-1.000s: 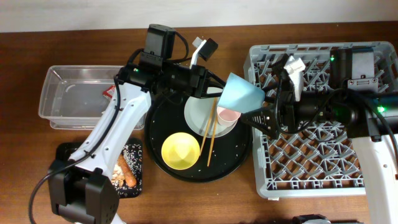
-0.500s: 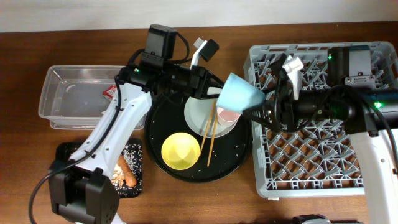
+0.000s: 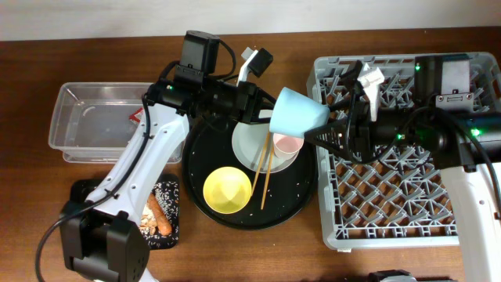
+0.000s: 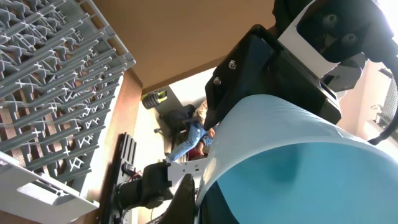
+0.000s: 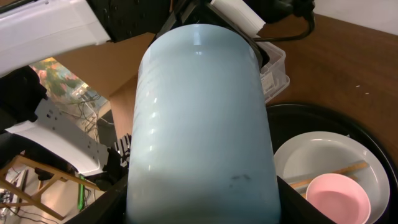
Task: Sort waste into correct bins and load items into the dishwasher rack
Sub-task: 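Hand the blue cup from the left gripper to the right gripper, then place the blue cup upside down in the dish rack with the right gripper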
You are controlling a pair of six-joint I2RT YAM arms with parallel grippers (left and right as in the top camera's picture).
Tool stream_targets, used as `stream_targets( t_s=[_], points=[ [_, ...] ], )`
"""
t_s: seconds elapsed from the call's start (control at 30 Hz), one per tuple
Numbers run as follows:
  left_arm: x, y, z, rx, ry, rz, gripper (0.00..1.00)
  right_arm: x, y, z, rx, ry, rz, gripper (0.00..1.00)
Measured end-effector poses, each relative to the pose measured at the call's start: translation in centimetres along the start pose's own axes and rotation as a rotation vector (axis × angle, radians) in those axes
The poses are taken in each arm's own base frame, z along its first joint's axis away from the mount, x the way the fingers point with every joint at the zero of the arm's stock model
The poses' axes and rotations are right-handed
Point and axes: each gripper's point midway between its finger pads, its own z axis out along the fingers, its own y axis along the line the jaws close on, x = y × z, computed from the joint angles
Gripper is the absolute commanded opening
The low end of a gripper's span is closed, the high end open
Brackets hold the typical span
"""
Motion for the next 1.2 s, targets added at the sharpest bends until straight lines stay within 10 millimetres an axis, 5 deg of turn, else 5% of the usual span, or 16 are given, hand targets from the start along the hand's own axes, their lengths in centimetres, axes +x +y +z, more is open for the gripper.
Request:
stream_targets(
  t_s=[0.33,0.4,0.5,0.67,0.77,0.87,0.97,1.1,1.2],
  points=[
    [0.6,0.0,0.0,0.004,0.006,-0.041,0.01,-0.6,0.1,0.0,-0.011,-0.022,-0.020,0.50],
    [0.6,0.0,0.0,0.006,0.007,-0.039,0.22,-0.6,0.1,0.0,-0.011,-0.022,-0.021,0.49],
    [1.0,1.1,1.3,-0.060,0.015,-0.051,0.42,-1.1,-1.1,0.0,0.049,-0.026,-0.069,0.49],
    [0.4,3.2,1.1,-0.181,-0.022,-0.049,0.45,-1.0,-2.1,-0.1,0.107,-0.012,-0.076,0.49],
    [-0.5,4.3,-0.8,-0.237,-0.076,-0.057,0.46,-0.8,-2.6,-0.1,0.133,-0.003,-0.076,0.48],
    [-1.9,5.9,-5.2,-0.325,-0.179,-0.083,0.55,0.0,-4.0,-0.4,0.218,0.038,-0.049,0.48],
    [-1.7,8.4,-8.9,-0.456,-0.256,-0.178,0.55,1.1,-7.1,-1.5,0.411,0.093,0.024,0.47],
    [1.1,11.7,-10.9,-0.670,-0.251,-0.337,0.55,3.5,-12.1,-4.8,0.769,0.174,0.199,0.44],
    [2.5,13.8,-12.7,-0.840,-0.245,-0.383,0.55,5.7,-14.5,-5.4,0.876,0.248,0.311,0.44]
  ],
)
